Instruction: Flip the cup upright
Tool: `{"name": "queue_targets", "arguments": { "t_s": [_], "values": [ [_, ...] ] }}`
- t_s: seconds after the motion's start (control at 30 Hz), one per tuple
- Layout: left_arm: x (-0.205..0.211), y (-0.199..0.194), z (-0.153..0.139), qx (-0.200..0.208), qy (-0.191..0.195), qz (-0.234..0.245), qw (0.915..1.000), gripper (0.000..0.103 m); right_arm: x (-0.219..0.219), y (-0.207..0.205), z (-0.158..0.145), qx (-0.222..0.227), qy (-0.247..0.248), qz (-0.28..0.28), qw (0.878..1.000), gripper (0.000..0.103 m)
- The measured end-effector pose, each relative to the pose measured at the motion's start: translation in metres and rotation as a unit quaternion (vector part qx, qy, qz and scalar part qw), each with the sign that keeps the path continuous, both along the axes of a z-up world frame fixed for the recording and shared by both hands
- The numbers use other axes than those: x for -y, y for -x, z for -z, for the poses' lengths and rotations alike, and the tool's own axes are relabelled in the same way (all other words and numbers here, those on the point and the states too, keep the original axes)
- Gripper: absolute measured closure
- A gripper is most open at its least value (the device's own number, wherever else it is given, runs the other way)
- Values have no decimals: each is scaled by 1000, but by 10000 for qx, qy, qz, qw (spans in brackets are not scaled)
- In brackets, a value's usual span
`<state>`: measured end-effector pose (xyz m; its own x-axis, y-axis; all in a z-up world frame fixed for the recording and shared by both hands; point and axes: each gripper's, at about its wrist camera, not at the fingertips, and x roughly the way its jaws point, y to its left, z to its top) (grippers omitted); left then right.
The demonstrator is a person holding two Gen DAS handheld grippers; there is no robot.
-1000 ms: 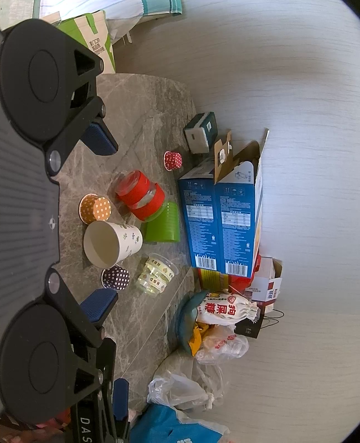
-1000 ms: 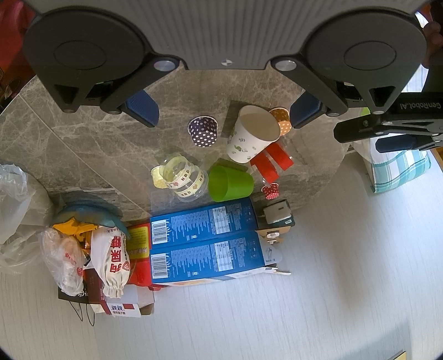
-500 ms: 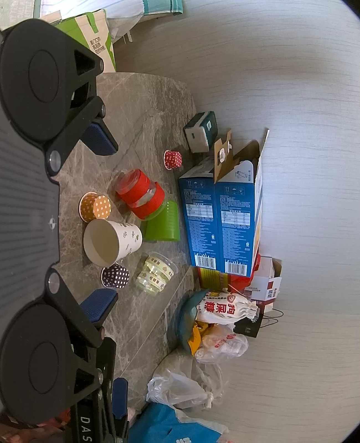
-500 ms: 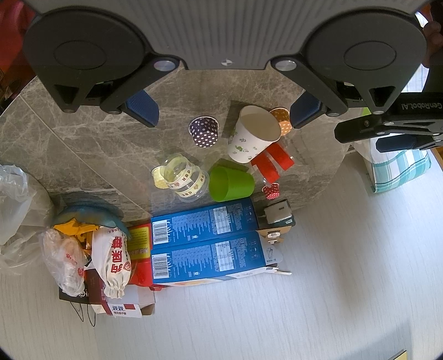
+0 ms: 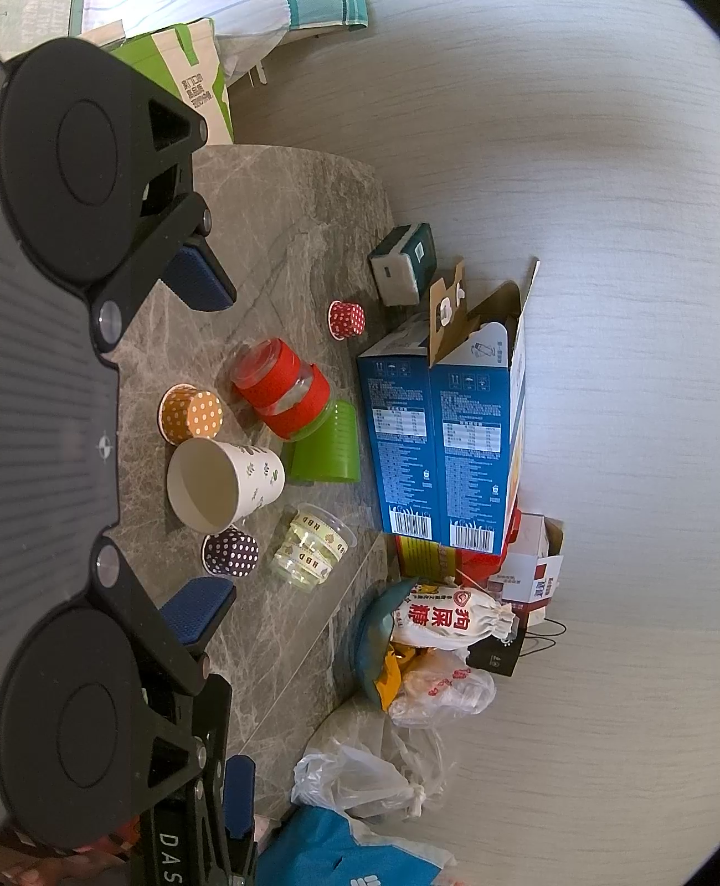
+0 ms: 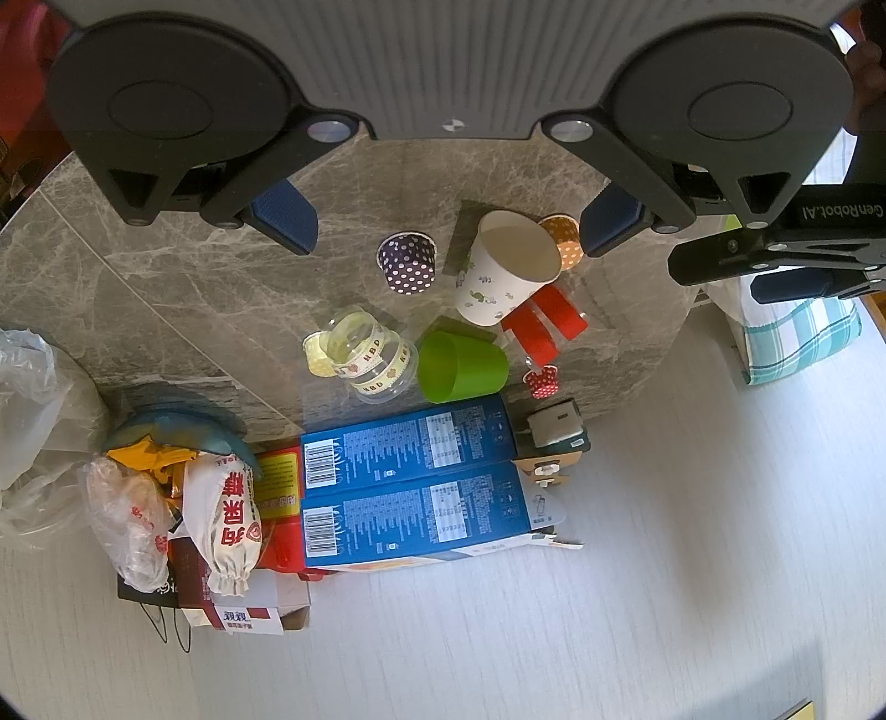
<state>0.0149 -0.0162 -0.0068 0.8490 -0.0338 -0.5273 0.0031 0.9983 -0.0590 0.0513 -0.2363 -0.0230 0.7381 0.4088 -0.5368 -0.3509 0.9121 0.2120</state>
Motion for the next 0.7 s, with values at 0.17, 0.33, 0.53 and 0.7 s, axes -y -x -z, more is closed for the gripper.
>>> {"name": "queue_targets", "arguments": {
  "t_s": [0.17,0.33,0.53,0.7],
  "values": [
    [-1,0,0,-3,1,4,10000,0,0,0,0,0,-1,3,10000,1],
    [-1,0,0,-11,17,1,10000,0,0,0,1,2,-3,2,10000,1],
    [3,1,2,-19,25,20,10000,0,-1,-4,0,-6,-44,10,10000,1],
    [1,0,9,-58,129,17,9999,0,-4,-11,-1,-4,-94,-40,9999,1]
  ]
}}
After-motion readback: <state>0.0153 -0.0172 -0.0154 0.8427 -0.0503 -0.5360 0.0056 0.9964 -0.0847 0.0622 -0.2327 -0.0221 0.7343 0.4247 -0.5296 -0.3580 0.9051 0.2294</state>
